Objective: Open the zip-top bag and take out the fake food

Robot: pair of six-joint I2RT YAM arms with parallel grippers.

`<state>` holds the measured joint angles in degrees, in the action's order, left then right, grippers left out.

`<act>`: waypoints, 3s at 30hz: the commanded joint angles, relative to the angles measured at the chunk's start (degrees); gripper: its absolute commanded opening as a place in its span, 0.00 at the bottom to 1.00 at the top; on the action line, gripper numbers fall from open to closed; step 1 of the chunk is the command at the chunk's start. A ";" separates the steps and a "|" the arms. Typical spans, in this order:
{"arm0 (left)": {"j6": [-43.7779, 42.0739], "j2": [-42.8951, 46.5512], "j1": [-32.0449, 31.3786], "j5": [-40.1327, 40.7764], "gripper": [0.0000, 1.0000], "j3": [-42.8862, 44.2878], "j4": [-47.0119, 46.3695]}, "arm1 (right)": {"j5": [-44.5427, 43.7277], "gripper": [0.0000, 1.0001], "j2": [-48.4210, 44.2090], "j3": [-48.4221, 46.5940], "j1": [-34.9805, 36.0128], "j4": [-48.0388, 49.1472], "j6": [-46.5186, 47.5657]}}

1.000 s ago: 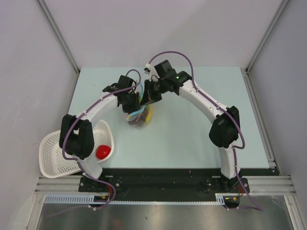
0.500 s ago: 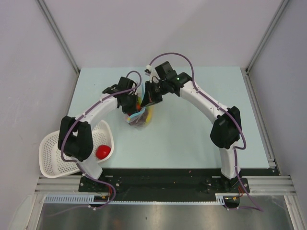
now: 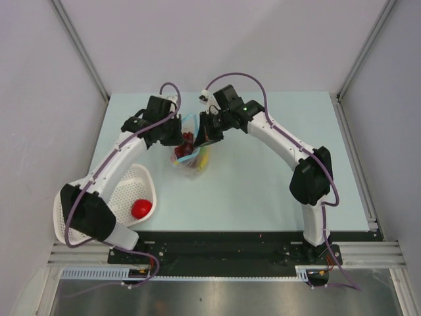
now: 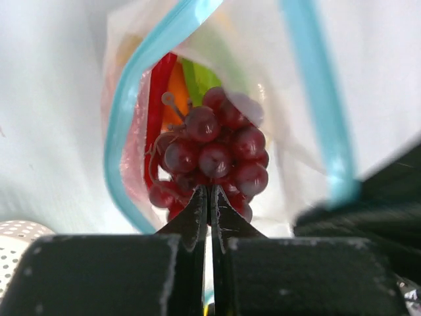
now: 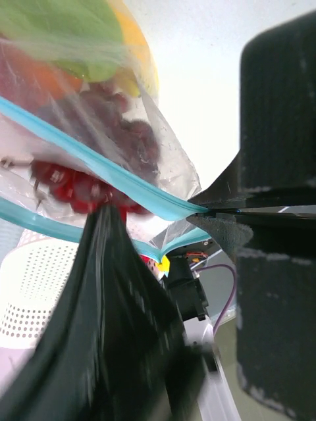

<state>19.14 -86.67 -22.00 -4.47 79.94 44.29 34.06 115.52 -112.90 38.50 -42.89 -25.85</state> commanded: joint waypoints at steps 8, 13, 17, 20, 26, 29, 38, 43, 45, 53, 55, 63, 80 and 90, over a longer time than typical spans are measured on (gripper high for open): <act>3.54 14.33 -0.33 8.51 0.00 5.58 -1.58 | 0.48 0.00 -2.59 0.67 -0.53 1.32 0.88; 5.03 20.65 -0.33 15.62 0.00 5.49 0.69 | 0.92 0.00 -2.24 0.93 -0.62 1.32 1.24; 6.09 26.02 -0.33 26.84 0.00 2.42 3.43 | 1.36 0.00 -2.15 0.84 -0.53 1.23 1.50; 9.15 29.01 -0.15 33.54 0.00 -2.15 6.75 | 1.53 0.00 -2.06 0.75 -0.62 1.15 1.50; 15.13 32.00 1.08 40.68 0.00 -12.52 11.16 | 1.79 0.00 -2.06 0.75 -0.62 1.06 1.85; 16.54 33.59 2.31 41.91 0.00 -18.67 10.12 | 1.80 0.00 -2.15 1.02 -0.53 0.97 1.76; 19.35 29.64 10.48 35.32 0.04 -30.81 6.50 | 1.62 0.00 -2.23 0.84 -0.36 1.06 1.68; 18.31 29.54 10.75 34.71 0.52 -29.67 6.51 | 1.79 0.00 -2.06 0.67 -0.18 0.71 1.94; 17.61 30.77 10.75 33.14 0.61 -28.45 5.72 | 1.71 0.00 -1.88 0.23 -0.18 0.45 2.03; 9.61 35.61 10.31 11.09 0.57 -23.70 -6.75 | 2.06 0.00 -1.27 -1.71 -0.01 -0.43 2.29; 8.73 34.12 9.61 1.90 0.54 -21.94 -12.20 | 1.97 0.00 -1.09 -2.23 0.00 -0.79 2.38; 9.87 24.37 3.81 -6.68 0.41 -16.32 -21.44 | 1.80 0.00 -1.00 -3.55 -0.09 -1.14 2.12; 18.83 -3.40 1.35 -4.32 0.39 -5.68 -15.99 | 1.88 0.00 -1.09 -3.47 -0.27 -0.26 0.62; 19.80 -12.02 0.03 -2.04 0.67 -1.46 -13.62 | 1.53 0.00 -1.79 -2.50 -0.62 -0.44 0.71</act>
<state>37.98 -96.97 -21.19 -7.86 74.54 29.89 34.92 115.50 -113.82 38.06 -43.48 -24.91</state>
